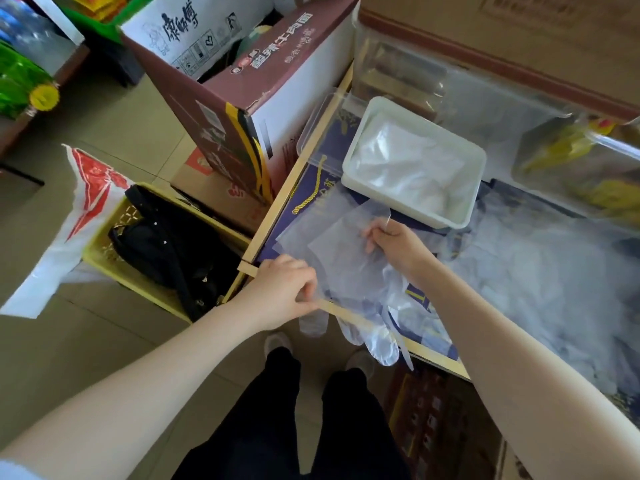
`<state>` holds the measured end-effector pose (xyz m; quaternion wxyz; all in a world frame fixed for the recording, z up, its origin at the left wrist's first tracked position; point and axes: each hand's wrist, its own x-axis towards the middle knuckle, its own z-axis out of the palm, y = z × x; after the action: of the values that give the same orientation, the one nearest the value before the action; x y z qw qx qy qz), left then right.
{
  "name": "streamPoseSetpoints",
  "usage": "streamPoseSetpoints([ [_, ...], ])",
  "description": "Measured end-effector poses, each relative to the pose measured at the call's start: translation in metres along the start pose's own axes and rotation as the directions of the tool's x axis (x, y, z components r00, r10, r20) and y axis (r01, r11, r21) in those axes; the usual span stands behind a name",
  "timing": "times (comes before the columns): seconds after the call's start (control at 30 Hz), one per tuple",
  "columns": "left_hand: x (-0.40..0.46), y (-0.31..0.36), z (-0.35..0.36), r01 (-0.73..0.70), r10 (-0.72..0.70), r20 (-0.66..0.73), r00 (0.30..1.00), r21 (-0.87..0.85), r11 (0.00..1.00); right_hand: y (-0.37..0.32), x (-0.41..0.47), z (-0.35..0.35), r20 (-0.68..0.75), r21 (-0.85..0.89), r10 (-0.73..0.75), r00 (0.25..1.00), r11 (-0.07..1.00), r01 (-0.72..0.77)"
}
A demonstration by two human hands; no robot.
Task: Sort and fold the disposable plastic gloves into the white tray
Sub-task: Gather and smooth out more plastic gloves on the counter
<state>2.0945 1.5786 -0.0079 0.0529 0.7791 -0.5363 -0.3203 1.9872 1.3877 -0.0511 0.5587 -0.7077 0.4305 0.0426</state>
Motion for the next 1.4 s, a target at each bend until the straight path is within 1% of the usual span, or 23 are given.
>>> streamPoseSetpoints([
  [0.07, -0.012, 0.003, -0.001, -0.106, 0.106, 0.027, 0.994, -0.02, 0.994, 0.0, -0.001, -0.001, 0.004, -0.036, -0.002, 1.0, 0.999, 0.002],
  [0.13, -0.024, 0.004, -0.005, -0.177, 0.186, 0.175, 0.967, -0.064, 0.982, -0.003, -0.003, -0.003, 0.007, -0.029, 0.005, 1.0, 1.0, -0.005],
  [0.17, -0.029, 0.004, -0.007, -0.164, 0.188, 0.258, 0.948, -0.112, 0.98, -0.005, -0.005, -0.003, 0.01, -0.034, 0.008, 1.0, 0.999, -0.008],
  [0.2, -0.032, 0.002, -0.009, -0.139, 0.181, 0.285, 0.941, -0.161, 0.977, -0.008, -0.007, -0.004, 0.012, -0.044, 0.01, 1.0, 0.999, -0.009],
  [0.23, -0.032, 0.0, -0.009, -0.128, 0.173, 0.22, 0.96, -0.204, 0.971, -0.01, -0.009, -0.005, 0.015, -0.054, 0.014, 1.0, 0.998, -0.013],
  [0.27, -0.029, -0.003, -0.01, -0.127, 0.151, 0.082, 0.985, -0.246, 0.961, -0.014, -0.012, -0.007, 0.016, -0.051, 0.02, 1.0, 0.999, -0.019],
  [0.3, -0.024, -0.004, -0.012, -0.118, 0.104, -0.063, 0.993, -0.288, 0.95, -0.021, -0.016, -0.01, 0.019, -0.033, 0.018, 1.0, 0.999, -0.017],
  [0.37, -0.009, -0.004, -0.019, -0.071, -0.034, -0.24, 0.97, -0.412, 0.908, -0.04, -0.029, -0.017, 0.046, 0.043, -0.044, 0.998, 0.998, 0.042],
  [0.43, 0.008, 0.002, -0.032, -0.022, -0.136, -0.238, 0.962, -0.561, 0.828, -0.06, -0.042, -0.025, 0.148, 0.144, -0.136, 0.98, 0.983, 0.114],
  [0.5, 0.021, 0.009, -0.043, -0.013, -0.161, -0.199, 0.967, -0.667, 0.745, -0.076, -0.051, -0.028, 0.278, 0.205, -0.202, 0.939, 0.968, 0.147],
  [0.57, 0.026, 0.012, -0.05, -0.033, -0.164, -0.212, 0.963, -0.702, 0.711, -0.082, -0.053, -0.028, 0.355, 0.202, -0.193, 0.915, 0.971, 0.126],
  [0.63, 0.027, 0.01, -0.054, -0.024, -0.173, -0.218, 0.96, -0.683, 0.73, -0.082, -0.049, -0.027, 0.327, 0.15, -0.131, 0.936, 0.985, 0.085],
  [0.7, 0.03, 0.003, -0.054, 0.029, -0.207, -0.19, 0.96, -0.665, 0.746, -0.073, -0.04, -0.028, 0.244, -0.022, -0.062, 0.968, 0.997, 0.069],
  [0.77, 0.034, -0.007, -0.053, 0.095, -0.239, -0.144, 0.96, -0.637, 0.765, -0.055, -0.032, -0.029, 0.154, -0.179, -0.017, 0.988, 0.983, 0.045],
  [0.87, 0.045, -0.016, -0.051, 0.155, -0.237, -0.105, 0.966, -0.498, 0.853, -0.025, -0.026, -0.026, 0.014, -0.212, 0.039, 0.999, 0.977, -0.036],
  [0.97, 0.057, -0.019, -0.049, 0.164, -0.219, -0.129, 0.967, -0.342, 0.925, -0.014, -0.023, -0.023, -0.113, -0.255, -0.016, 0.993, 0.967, -0.014],
  [1.07, 0.062, -0.02, -0.047, 0.176, -0.197, -0.194, 0.961, -0.121, 0.977, -0.014, -0.019, -0.023, -0.182, -0.411, -0.145, 0.973, 0.91, 0.058],
  [1.13, 0.06, -0.02, -0.044, 0.126, -0.106, -0.244, 0.964, 0.067, 0.99, -0.012, -0.015, -0.02, -0.193, -0.49, -0.207, 0.959, 0.867, 0.088],
  [1.2, 0.06, -0.022, -0.038, -0.028, 0.092, -0.273, 0.958, 0.23, 0.973, -0.006, -0.012, -0.015, -0.184, -0.624, -0.29, 0.939, 0.773, 0.117],
  [1.23, 0.059, -0.023, -0.035, -0.127, 0.199, -0.267, 0.943, 0.265, 0.956, -0.005, -0.011, -0.013, -0.176, -0.68, -0.338, 0.925, 0.721, 0.134],
  [1.27, 0.059, -0.024, -0.034, -0.211, 0.283, -0.257, 0.924, 0.274, 0.938, -0.005, -0.01, -0.012, -0.168, -0.711, -0.38, 0.909, 0.686, 0.155],
  [1.33, 0.061, -0.025, -0.032, -0.326, 0.383, -0.228, 0.895, 0.251, 0.911, -0.007, -0.009, -0.014, -0.146, -0.719, -0.47, 0.87, 0.655, 0.233],
  [1.4, 0.062, -0.023, -0.033, -0.352, 0.378, -0.186, 0.907, 0.155, 0.923, -0.012, -0.01, -0.018, -0.131, -0.684, -0.509, 0.85, 0.668, 0.294],
])
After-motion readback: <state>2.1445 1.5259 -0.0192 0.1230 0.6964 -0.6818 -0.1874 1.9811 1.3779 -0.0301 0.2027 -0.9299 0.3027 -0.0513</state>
